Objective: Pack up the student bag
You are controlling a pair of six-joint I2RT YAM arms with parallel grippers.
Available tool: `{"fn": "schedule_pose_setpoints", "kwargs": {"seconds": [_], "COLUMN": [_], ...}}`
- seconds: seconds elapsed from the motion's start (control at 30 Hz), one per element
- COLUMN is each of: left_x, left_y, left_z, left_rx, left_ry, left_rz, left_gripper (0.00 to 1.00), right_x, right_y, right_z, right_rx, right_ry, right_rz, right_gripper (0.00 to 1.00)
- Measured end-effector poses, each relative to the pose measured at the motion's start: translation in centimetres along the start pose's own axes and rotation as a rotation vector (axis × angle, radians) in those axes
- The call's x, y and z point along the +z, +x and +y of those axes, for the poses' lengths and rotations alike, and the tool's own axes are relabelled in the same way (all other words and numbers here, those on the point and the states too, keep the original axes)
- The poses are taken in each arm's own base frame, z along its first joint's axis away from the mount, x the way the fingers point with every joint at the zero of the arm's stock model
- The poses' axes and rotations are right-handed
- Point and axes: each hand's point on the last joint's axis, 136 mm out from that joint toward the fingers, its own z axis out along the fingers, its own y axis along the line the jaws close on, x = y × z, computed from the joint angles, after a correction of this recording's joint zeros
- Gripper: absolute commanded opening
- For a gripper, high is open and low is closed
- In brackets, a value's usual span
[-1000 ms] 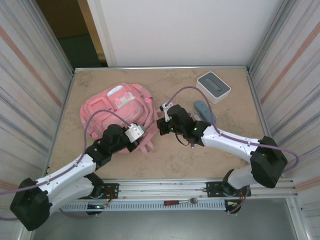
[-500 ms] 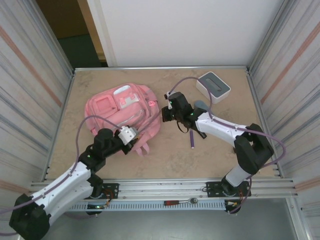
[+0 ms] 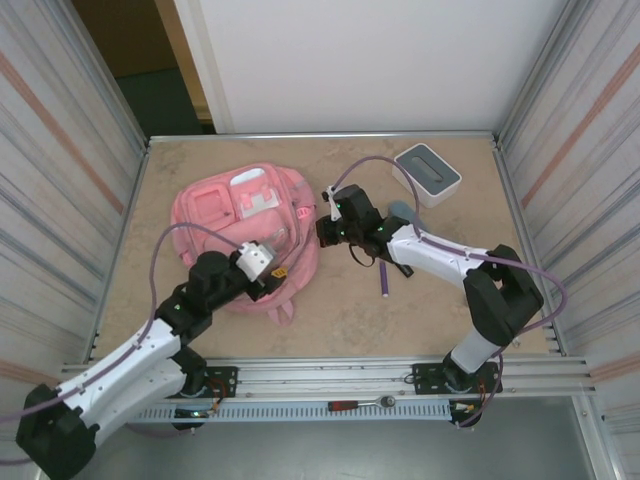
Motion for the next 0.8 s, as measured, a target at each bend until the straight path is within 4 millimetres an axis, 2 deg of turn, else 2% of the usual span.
{"fn": "schedule_pose_setpoints", "kwargs": {"seconds": [0.13,0.2,0.27,0.33,0.4,0.57,0.7,0.8], "left_x": [2.4,3.6,4.3,4.6,4.5,3.0,1.0,-0.2], "left_y": [-0.3,0.6,1.4,1.9,1.8,1.4,1.4,1.5], "left_z": [-0.7,-0.5,-0.1,0.2,0.1,0.3,0.7,0.7], "left_rx": [0.024,0.028,0.036,0.043,0.049,0.01,-0.046,-0.089], "left_ry": [0.007,-0.01,-0.03,-0.048,-0.042,0.01,0.051,0.081], "left_rz": [0.077,0.134,0.175,0.194,0.191,0.103,0.007,-0.053], "left_gripper": [0.62,0.54,0.39,0.19,0.08,0.0,0.0,0.0], "right_x": [-1.0,-1.3,-1.4,-1.4,-1.4,-1.3,-1.1,-0.1], "right_y": [0.1,0.2,0.6,1.2,1.7,1.8,1.3,1.0], "right_z": [1.6,2.2,2.4,2.2,1.8,1.4,1.2,0.2], "right_rx": [-0.007,-0.013,-0.017,-0.017,-0.017,-0.018,-0.012,0.002], "right_ry": [-0.035,-0.048,-0.052,-0.048,-0.036,-0.019,-0.019,0.0], "right_rz": [-0.009,-0.009,-0.005,0.006,0.014,0.007,-0.009,-0.009], "right_gripper": [0.0,0.0,0.0,0.0,0.0,0.0,0.0,0.0]}}
